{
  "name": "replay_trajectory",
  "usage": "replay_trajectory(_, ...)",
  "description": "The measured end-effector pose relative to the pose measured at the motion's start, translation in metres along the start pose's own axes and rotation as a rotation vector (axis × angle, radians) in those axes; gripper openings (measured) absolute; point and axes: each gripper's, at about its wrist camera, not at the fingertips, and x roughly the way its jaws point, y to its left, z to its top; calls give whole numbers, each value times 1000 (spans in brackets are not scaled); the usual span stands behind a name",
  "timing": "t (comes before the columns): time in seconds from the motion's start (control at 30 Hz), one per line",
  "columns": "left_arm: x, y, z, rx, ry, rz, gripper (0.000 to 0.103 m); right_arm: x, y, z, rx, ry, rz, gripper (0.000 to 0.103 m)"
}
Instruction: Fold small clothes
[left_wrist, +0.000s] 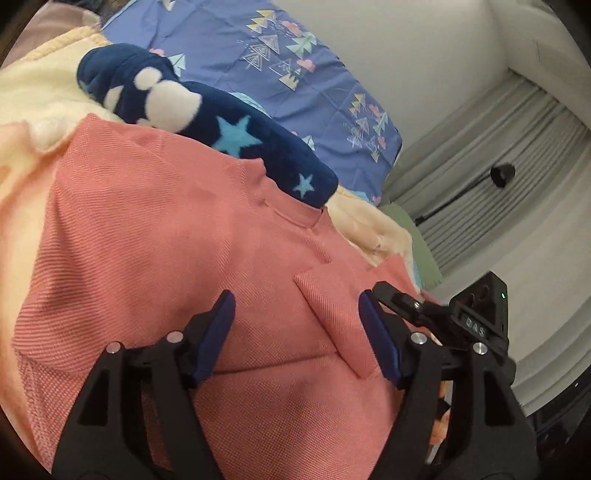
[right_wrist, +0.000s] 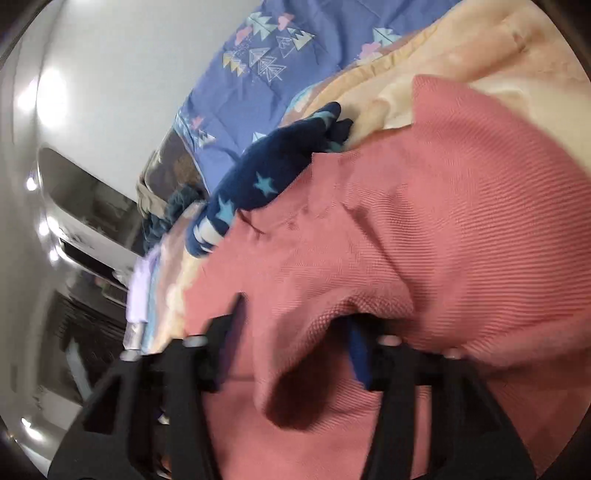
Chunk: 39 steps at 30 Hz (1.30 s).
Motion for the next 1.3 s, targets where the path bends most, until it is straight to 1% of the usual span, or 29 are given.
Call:
replay_trajectory(0.03, -3, 3, 2, -13, -10, -11, 70, -2, 23, -7, -147, 5, 31, 40)
replay_trajectory(0.07, -6, 6, 4, -24, -17, -20, 70, -5, 54, -20, -362, 21, 34, 40)
replay_trajectory(0.13, -10, 13, 6, -61, -19, -53, 70, -10, 77, -38, -559, 50, 0, 40)
replay_trajectory(0.17, -10, 16, 7, -79, -8, -74, 71, -12, 81, -46, -608, 79, -30, 41)
replay_trajectory(0.23, -6, 17, 6, -90, 18, -94, 71, -15, 75, -54, -598, 123, -64, 42)
replay_trajectory(0.3, -3, 13, 4, -66, 37, -84, 72, -20, 62, -60, -562, 141, -97, 42)
replay_trajectory(0.4, 5, 5, -1, -24, 78, -59, 74, -28, 41, -70, -515, 162, -123, 42)
replay_trajectory(0.47, 11, -3, -6, 17, 103, -12, 74, -31, 31, -70, -489, 164, -135, 42)
replay_trajectory(0.63, 12, -28, -13, 122, 100, 113, 73, -39, 12, -61, -365, 123, -88, 42)
replay_trajectory(0.7, 7, -51, -21, 246, 87, 184, 73, -42, -1, -57, -288, 105, -100, 42)
replay_trajectory(0.73, 7, -69, -30, 351, 88, 233, 74, -45, -6, -53, -254, 98, -103, 42)
replay_trajectory(0.77, 8, -82, -38, 433, 93, 274, 74, -50, -14, -49, -202, 80, -104, 42)
replay_trajectory(0.8, 10, -92, -47, 509, 103, 320, 74, -57, -18, -46, -176, 59, -109, 42)
replay_trajectory(0.83, 17, -101, -58, 593, 122, 390, 74, -62, -20, -44, -172, 41, -118, 42)
replay_trajectory(0.87, 24, -104, -67, 654, 135, 458, 74, -69, -20, -41, -186, 11, -144, 42)
replay_trajectory(0.93, 41, -103, -75, 716, 166, 567, 69, -76, -21, -39, -212, -22, -189, 42)
replay_trajectory(0.97, 48, -99, -75, 712, 182, 590, 55, -77, -24, -38, -210, -30, -206, 42)
replay_trajectory(1.0, 49, -96, -73, 696, 185, 599, 43, -77, -29, -37, -182, -33, -210, 42)
replay_trajectory(1.03, 44, -93, -67, 657, 164, 611, 35, -77, -34, -36, -161, -29, -206, 42)
replay_trajectory(1.07, 35, -89, -58, 601, 141, 618, 23, -76, -38, -35, -139, -22, -194, 42)
replay_trajectory(1.13, 16, -76, -43, 479, 94, 598, 21, -74, -42, -34, -129, -13, -181, 42)
replay_trajectory(1.17, 6, -67, -38, 422, 81, 566, 21, -73, -42, -34, -127, -8, -176, 42)
replay_trajectory(1.2, -1, -57, -35, 360, 83, 509, 24, -70, -43, -35, -127, 3, -172, 42)
replay_trajectory(1.23, -3, -49, -33, 317, 95, 469, 29, -68, -44, -35, -127, 12, -172, 42)
replay_trajectory(1.27, -3, -39, -31, 271, 118, 425, 42, -66, -44, -35, -128, 20, -174, 42)
replay_trajectory(1.3, -2, -34, -30, 250, 125, 406, 44, -64, -44, -36, -132, 28, -177, 42)
